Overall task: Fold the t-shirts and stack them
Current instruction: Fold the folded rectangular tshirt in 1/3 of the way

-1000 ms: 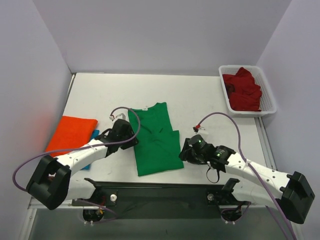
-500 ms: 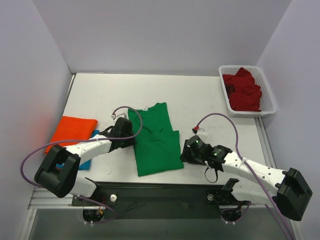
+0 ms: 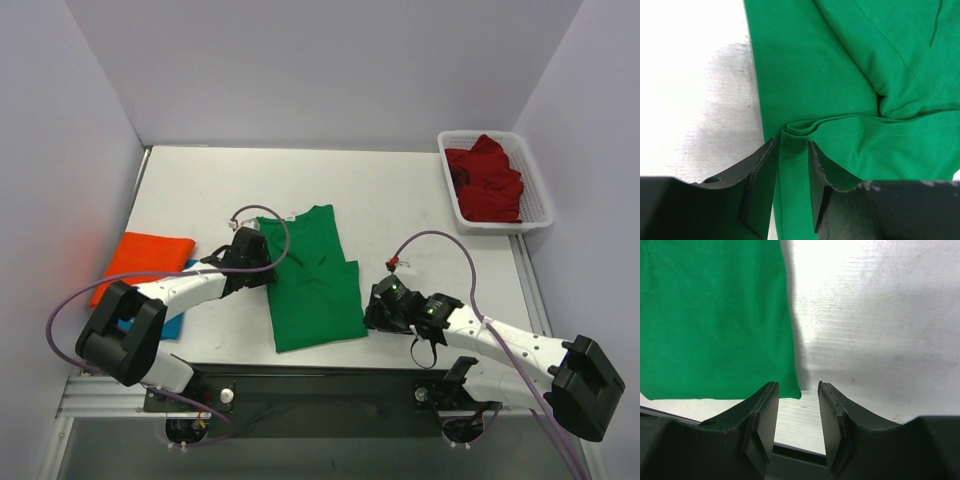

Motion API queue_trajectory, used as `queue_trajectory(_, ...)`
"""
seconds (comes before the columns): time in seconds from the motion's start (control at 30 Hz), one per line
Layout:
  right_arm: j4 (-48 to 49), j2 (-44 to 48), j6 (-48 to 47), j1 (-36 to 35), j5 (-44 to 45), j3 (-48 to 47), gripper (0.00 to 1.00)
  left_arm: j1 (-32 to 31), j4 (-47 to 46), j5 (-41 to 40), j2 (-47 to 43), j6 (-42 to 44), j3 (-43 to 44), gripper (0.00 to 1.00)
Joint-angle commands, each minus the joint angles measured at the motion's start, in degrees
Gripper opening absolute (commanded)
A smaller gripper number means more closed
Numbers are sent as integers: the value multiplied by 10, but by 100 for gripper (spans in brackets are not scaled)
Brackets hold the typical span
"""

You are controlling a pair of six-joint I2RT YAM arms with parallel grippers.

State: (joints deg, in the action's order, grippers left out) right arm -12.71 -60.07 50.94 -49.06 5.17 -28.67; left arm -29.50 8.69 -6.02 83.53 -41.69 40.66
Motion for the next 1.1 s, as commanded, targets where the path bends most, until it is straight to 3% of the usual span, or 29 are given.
queue_trajectory(0.0,-19,2,1,3,13,10,38,3,-30,12,18,14,28,40)
queue_trajectory(0.1,-19,3,3,-1,9,14,38,5,-24,4,35,14,33,33)
queue_trajectory(0.13,-19,4,4,-1,9,16,38,8,-26,1,37,14,31,24)
queue_trajectory(0.23,-15,1,6,-4,4,21,38,17,-30,-3,37,8,21,17)
queue_trajectory(0.27,-12,1,7,-3,2,22,38,22,-30,-2,33,7,16,10)
queue_trajectory(0.67,38,-17,24,-17,-26,37,39,66,-34,11,-16,15,-14,7)
queue_trajectory(0.73,58,-18,30,-17,-36,41,39,83,-36,27,-16,17,-17,11)
queue_trajectory(0.8,71,-20,41,-17,-47,49,40,88,-33,33,-25,17,-16,24)
queue_trajectory(0.83,80,-21,44,-17,-47,52,40,91,-23,33,-29,16,-17,37)
queue_trajectory(0.93,122,-24,62,-17,-82,67,40,91,10,21,-62,3,-21,53)
queue_trajectory(1.07,166,-28,88,-16,-96,87,40,91,69,0,-130,-42,-61,56)
